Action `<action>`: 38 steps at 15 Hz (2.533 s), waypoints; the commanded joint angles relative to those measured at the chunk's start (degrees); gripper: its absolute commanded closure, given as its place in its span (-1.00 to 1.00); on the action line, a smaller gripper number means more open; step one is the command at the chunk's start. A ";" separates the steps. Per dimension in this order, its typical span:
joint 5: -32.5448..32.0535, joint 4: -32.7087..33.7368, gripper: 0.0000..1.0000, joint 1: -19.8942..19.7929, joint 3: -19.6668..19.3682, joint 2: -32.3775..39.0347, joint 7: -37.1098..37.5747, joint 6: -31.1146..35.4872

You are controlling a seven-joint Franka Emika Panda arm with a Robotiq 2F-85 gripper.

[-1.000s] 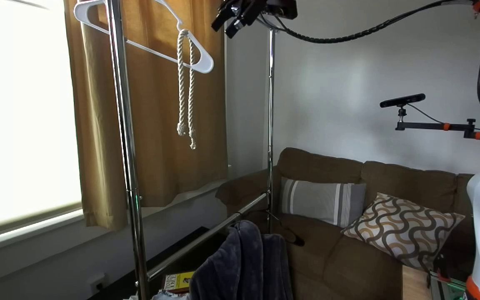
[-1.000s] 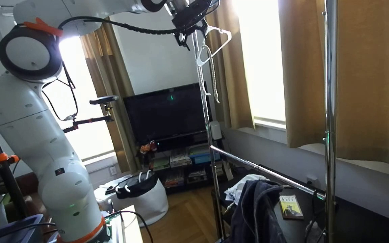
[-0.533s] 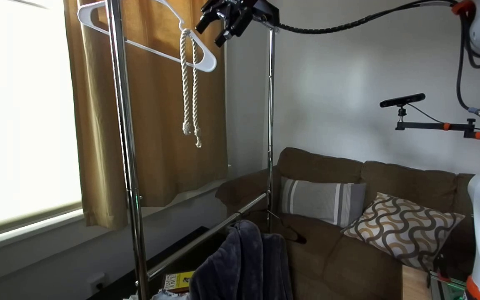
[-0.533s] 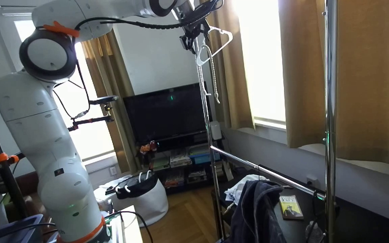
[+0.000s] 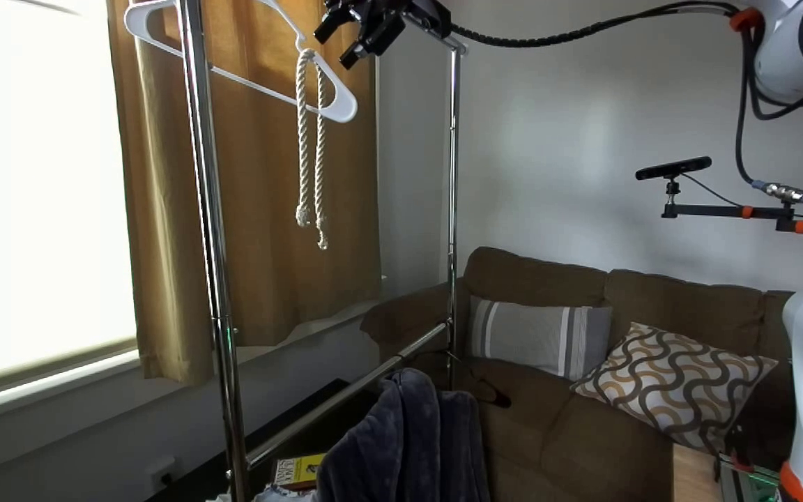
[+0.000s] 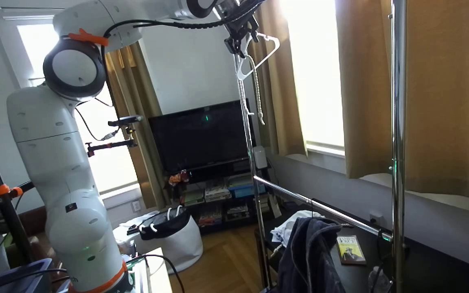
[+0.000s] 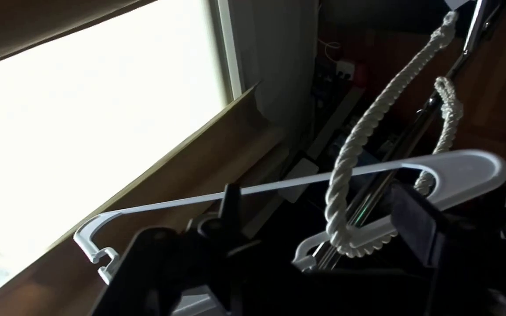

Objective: Remove the rope from the white coat hanger and hang it on the bottom railing

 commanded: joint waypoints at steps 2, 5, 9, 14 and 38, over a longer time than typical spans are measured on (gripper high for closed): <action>-0.33 2.06 -0.66 0.05 0.05 2.30 -1.55 -0.61; 0.07 2.60 -0.52 0.06 0.12 3.05 -1.75 -0.93; 0.82 3.52 0.37 0.09 0.37 3.60 -2.14 -1.62; 2.19 3.70 1.00 -0.08 0.55 3.51 -2.55 -1.69; 3.13 -7.92 0.05 0.15 -0.03 -6.56 7.61 -0.59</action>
